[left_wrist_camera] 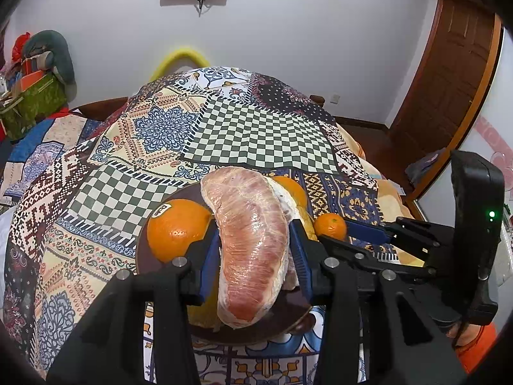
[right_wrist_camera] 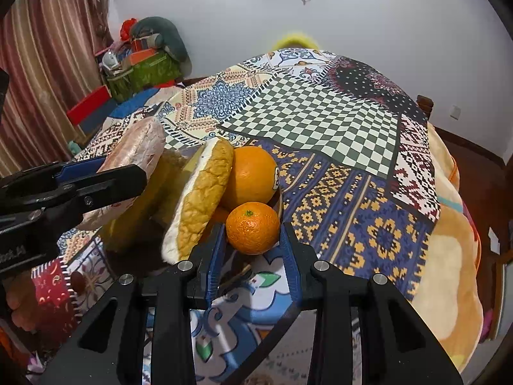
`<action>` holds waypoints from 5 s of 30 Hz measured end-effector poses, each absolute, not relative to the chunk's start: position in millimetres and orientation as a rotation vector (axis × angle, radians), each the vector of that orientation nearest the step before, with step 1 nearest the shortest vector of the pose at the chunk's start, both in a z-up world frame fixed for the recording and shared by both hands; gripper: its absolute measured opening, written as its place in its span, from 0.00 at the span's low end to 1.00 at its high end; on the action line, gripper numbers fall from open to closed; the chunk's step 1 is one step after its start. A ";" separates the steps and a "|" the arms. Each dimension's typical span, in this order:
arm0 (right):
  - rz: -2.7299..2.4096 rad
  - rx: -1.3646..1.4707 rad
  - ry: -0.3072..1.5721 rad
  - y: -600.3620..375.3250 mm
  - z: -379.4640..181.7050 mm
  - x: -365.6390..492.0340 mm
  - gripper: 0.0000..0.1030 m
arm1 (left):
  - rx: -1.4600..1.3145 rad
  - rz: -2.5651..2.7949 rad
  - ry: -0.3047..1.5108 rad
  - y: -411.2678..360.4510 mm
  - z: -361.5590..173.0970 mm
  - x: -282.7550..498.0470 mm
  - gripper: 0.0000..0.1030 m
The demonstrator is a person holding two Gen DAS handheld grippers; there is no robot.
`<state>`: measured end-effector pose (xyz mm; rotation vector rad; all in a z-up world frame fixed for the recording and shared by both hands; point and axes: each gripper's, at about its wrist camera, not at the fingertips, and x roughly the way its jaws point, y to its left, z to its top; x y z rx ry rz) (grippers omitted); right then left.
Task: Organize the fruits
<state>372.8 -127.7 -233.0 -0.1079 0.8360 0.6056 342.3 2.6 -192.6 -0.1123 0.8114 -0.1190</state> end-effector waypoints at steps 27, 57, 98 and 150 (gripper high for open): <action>0.597 -0.114 0.841 -134.3 -225.2 369.6 0.40 | -0.081 -0.104 0.791 3.5 -175.7 322.6 0.41; 0.633 -0.144 0.829 -118.9 -215.7 281.4 0.41 | -0.136 0.018 0.858 76.3 -185.3 235.1 0.46; 0.665 -0.092 0.918 -107.5 -258.5 301.6 0.16 | -0.133 -0.083 0.976 59.2 -249.5 268.1 0.23; 0.661 -0.112 0.857 -97.0 -245.2 325.1 0.22 | -0.143 -0.053 0.889 72.6 -224.7 295.9 0.23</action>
